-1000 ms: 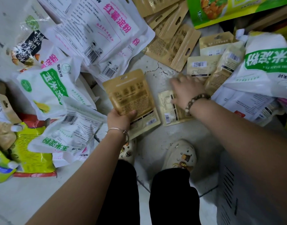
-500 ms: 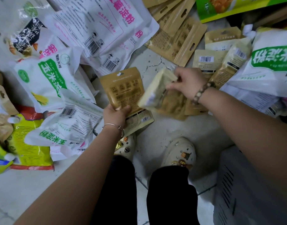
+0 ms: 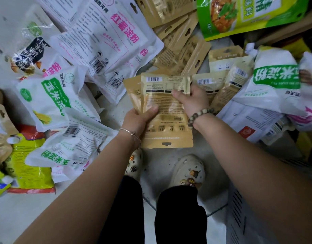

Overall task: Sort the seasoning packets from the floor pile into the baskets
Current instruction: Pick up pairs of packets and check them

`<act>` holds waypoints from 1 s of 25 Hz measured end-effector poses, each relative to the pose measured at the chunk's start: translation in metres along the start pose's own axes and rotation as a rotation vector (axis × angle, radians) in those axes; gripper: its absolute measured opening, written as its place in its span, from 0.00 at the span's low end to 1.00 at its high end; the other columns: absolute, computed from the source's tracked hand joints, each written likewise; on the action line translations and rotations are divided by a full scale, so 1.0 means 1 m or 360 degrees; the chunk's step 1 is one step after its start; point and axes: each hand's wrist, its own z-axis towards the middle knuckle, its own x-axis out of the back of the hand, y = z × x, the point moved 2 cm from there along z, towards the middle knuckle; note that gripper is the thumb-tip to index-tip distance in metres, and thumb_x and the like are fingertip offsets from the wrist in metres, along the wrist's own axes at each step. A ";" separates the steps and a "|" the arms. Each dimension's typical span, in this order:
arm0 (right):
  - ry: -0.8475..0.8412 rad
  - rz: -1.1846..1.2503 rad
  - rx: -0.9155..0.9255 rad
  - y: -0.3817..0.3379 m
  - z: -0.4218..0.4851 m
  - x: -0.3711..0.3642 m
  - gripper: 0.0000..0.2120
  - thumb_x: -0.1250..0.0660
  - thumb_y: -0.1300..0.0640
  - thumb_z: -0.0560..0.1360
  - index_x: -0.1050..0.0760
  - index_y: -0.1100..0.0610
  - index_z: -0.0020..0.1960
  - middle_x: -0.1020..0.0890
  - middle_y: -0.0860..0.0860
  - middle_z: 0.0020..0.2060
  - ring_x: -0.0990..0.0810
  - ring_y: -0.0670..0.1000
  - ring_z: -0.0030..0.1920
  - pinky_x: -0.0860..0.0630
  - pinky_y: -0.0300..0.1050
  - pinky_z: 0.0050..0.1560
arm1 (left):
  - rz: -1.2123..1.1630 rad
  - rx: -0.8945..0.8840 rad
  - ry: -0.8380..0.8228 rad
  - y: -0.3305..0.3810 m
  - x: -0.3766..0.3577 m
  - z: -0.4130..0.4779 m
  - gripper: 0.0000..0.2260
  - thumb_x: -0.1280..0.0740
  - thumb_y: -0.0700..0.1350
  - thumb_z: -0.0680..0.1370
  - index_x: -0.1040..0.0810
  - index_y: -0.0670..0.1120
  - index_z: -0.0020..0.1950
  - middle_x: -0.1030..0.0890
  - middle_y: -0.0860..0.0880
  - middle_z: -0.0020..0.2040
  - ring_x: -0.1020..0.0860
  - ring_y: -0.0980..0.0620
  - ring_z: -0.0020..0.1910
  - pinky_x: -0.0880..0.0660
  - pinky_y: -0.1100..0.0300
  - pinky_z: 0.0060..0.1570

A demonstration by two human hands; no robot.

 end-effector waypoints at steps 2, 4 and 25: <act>-0.0011 -0.0250 0.0052 0.002 0.002 0.002 0.06 0.31 0.54 0.73 0.23 0.56 0.47 0.23 0.46 0.37 0.25 0.45 0.39 0.32 0.38 0.37 | 0.0015 0.0035 0.0098 -0.002 -0.002 0.001 0.07 0.28 0.40 0.71 0.20 0.42 0.47 0.16 0.48 0.35 0.17 0.51 0.32 0.22 0.61 0.31; 0.0200 -0.0569 0.0216 -0.005 0.011 0.021 0.08 0.31 0.52 0.73 0.25 0.56 0.45 0.26 0.45 0.34 0.27 0.45 0.37 0.34 0.38 0.36 | -0.0034 0.0038 0.0138 -0.005 0.003 0.002 0.06 0.28 0.40 0.72 0.20 0.42 0.47 0.16 0.48 0.36 0.17 0.50 0.34 0.20 0.58 0.35; 0.0369 -0.0649 0.0294 -0.056 0.015 0.069 0.10 0.32 0.59 0.73 0.22 0.62 0.53 0.19 0.57 0.49 0.22 0.56 0.50 0.31 0.42 0.44 | -0.0283 -0.0062 0.0329 0.024 0.027 -0.024 0.07 0.29 0.37 0.71 0.21 0.44 0.48 0.15 0.49 0.37 0.17 0.50 0.35 0.21 0.59 0.32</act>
